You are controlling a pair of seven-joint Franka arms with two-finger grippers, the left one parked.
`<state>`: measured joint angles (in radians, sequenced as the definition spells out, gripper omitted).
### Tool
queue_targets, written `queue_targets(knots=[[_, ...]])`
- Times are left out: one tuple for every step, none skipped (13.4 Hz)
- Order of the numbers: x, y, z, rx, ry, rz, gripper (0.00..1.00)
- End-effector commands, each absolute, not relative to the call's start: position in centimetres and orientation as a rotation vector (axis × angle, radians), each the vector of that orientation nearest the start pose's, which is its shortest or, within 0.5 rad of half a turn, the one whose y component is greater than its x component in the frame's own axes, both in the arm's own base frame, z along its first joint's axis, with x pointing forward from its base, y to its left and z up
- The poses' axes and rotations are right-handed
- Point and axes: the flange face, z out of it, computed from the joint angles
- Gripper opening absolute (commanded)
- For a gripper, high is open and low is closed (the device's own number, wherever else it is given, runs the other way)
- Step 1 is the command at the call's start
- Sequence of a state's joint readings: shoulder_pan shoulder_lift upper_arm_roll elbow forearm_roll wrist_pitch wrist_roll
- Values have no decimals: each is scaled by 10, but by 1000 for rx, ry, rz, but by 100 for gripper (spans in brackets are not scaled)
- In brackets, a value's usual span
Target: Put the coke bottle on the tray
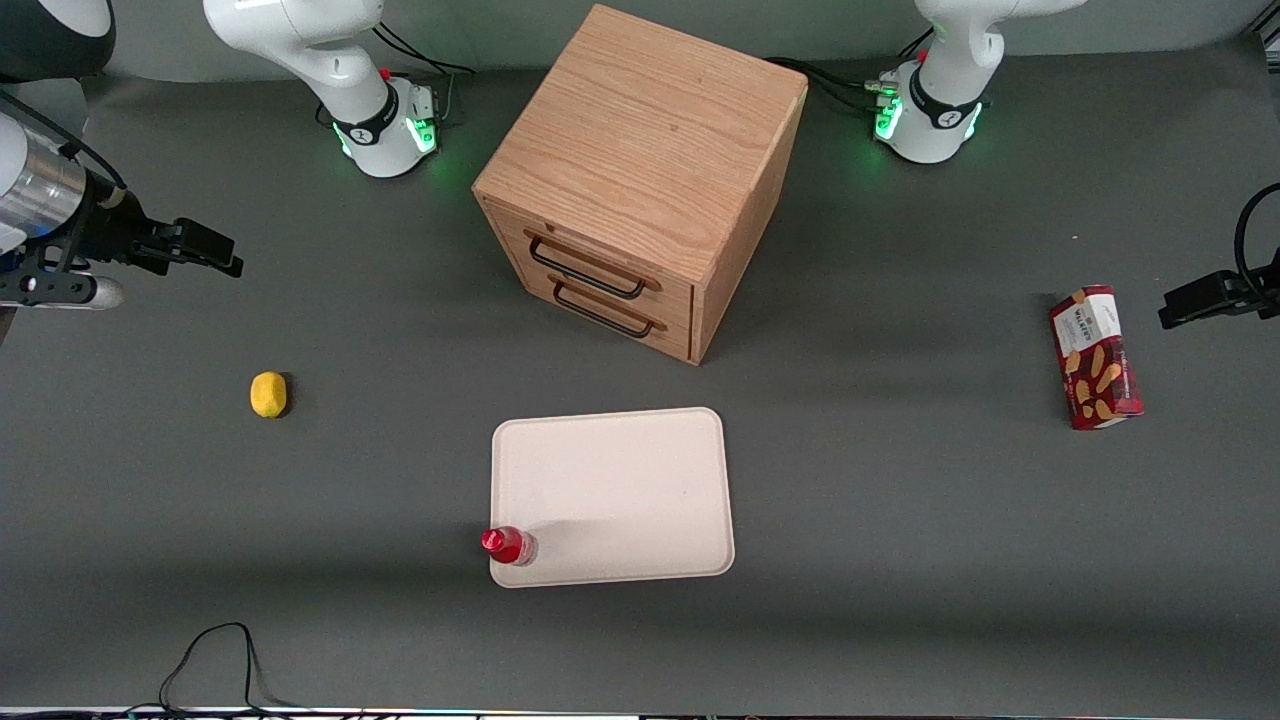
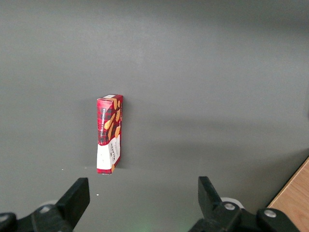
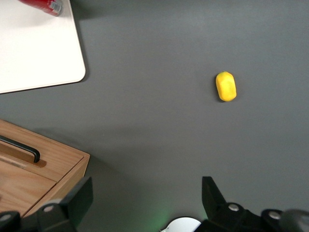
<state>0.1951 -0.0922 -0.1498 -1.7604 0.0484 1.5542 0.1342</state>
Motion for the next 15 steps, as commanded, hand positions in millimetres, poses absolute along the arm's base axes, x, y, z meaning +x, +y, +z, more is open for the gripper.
queue_targets(knots=[[537,29,579,-3079,116,191,100],[549,29,577,-3086,103,184,100],[563,29,576,-3094,110,184,100],[571,26,577,-3098,122,171,100],[573,16,579,-3095,126,163,100],[573,5,579,-3084,109,166,100],[569,2,577,-3079,99,196,100],[568,2,577,-3076,98,217,100],[567,-3,581,-3074,111,208,100],[569,-8,586,-3050,131,187,100],[571,-9,592,-3020,132,166,100],[571,-11,593,-3017,132,163,100],[571,-12,594,-3015,118,159,100],[571,-13,594,-3017,100,158,100],[571,-12,594,-3017,92,158,100]])
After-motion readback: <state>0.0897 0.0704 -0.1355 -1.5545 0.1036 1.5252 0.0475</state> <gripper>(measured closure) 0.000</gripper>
